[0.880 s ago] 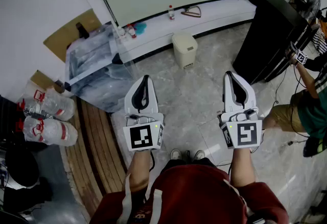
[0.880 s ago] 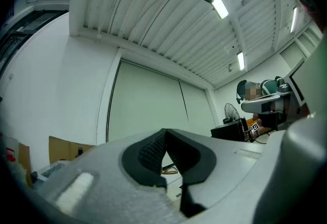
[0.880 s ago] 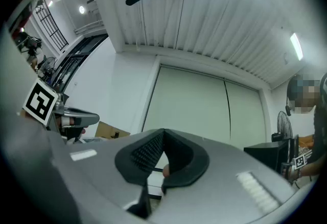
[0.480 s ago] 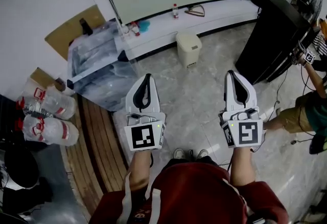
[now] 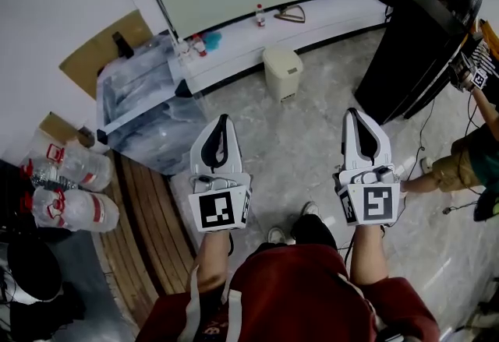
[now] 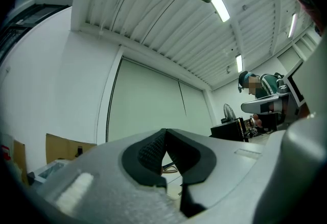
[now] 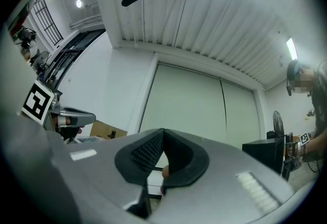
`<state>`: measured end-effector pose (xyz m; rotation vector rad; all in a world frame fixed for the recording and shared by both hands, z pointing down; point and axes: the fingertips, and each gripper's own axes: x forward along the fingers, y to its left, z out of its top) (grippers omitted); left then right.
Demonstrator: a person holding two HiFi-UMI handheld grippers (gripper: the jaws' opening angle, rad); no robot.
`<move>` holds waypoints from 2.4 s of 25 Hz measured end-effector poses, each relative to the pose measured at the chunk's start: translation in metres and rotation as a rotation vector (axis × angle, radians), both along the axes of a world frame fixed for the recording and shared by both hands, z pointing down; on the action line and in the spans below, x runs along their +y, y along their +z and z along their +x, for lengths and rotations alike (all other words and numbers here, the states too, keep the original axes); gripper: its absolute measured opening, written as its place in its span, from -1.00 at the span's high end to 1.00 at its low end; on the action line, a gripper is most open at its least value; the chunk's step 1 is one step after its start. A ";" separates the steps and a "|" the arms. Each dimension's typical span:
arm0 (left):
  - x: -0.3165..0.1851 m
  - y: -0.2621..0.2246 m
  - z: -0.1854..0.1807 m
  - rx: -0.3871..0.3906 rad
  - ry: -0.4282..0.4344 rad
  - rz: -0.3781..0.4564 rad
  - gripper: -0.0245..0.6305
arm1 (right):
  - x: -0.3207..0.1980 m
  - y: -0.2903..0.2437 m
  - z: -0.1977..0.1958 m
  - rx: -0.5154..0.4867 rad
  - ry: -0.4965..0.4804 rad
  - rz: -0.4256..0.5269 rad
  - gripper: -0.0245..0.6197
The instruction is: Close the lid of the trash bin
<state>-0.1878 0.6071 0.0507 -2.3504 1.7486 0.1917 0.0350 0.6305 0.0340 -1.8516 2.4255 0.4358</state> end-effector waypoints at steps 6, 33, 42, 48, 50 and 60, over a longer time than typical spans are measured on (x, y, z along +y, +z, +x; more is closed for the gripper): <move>-0.026 0.004 0.008 -0.007 0.014 -0.010 0.93 | -0.024 0.005 0.007 -0.002 0.002 0.000 0.92; -0.263 0.015 0.142 -0.066 0.013 -0.078 0.93 | -0.268 0.034 0.142 -0.050 0.003 -0.087 0.92; -0.320 0.021 0.188 -0.087 -0.007 -0.092 0.93 | -0.329 0.045 0.186 -0.071 -0.026 -0.090 0.92; -0.350 0.026 0.188 -0.071 -0.015 -0.098 0.93 | -0.361 0.049 0.183 -0.061 -0.044 -0.096 0.92; -0.362 0.031 0.186 -0.066 -0.016 -0.101 0.93 | -0.374 0.053 0.179 -0.055 -0.050 -0.101 0.92; -0.448 0.047 0.153 -0.039 -0.017 -0.092 0.93 | -0.460 0.058 0.146 -0.018 -0.047 -0.092 0.92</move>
